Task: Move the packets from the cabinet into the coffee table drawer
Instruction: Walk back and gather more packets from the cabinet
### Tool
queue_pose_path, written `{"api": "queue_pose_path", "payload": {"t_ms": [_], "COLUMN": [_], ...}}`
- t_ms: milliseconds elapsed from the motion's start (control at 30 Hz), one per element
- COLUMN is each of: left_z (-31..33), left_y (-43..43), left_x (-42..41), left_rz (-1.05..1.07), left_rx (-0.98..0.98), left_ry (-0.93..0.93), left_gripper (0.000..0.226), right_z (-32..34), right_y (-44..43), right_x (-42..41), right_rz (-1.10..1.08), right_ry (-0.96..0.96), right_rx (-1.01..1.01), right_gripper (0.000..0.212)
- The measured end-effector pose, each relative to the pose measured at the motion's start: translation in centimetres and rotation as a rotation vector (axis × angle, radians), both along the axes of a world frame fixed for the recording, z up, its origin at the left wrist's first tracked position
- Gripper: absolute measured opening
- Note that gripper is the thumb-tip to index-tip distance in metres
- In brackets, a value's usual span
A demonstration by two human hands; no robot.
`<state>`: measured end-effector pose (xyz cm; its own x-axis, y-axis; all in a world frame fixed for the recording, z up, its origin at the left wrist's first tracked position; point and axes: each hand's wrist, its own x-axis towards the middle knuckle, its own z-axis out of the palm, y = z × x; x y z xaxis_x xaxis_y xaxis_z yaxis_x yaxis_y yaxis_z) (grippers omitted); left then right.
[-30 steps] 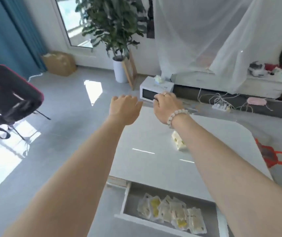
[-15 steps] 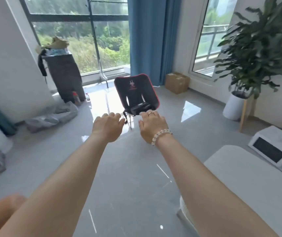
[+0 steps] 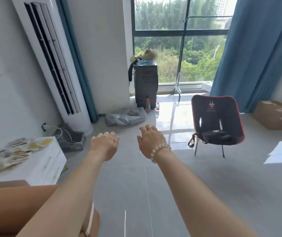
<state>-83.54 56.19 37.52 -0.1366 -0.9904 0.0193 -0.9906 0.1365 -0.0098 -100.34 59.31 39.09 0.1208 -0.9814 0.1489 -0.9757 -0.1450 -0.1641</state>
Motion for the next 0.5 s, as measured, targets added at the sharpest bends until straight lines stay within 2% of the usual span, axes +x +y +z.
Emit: {"api": "queue_pose_path", "payload": {"t_ms": [133,367,500], "left_z": [-0.6,1.8,1.2], "left_y": [-5.7,-16.8,-19.8], "left_x": [2.0,4.2,7.2], "left_rz": [0.120,0.318,0.443], "left_rx": [0.023,-0.047,-0.032], "left_ry": [0.011,0.124,0.088], "left_gripper": [0.043,0.044,0.043], "right_z": [-0.6,3.9,2.8], "right_y": [-7.5,-23.2,-28.8], "right_x": [1.6,2.7,5.6], "right_rz": [0.141,0.330,0.420], "right_ry": [0.050,0.060,0.059], "right_rx": [0.008,-0.068,-0.028], "right_gripper": [0.043,0.036,0.036]}}
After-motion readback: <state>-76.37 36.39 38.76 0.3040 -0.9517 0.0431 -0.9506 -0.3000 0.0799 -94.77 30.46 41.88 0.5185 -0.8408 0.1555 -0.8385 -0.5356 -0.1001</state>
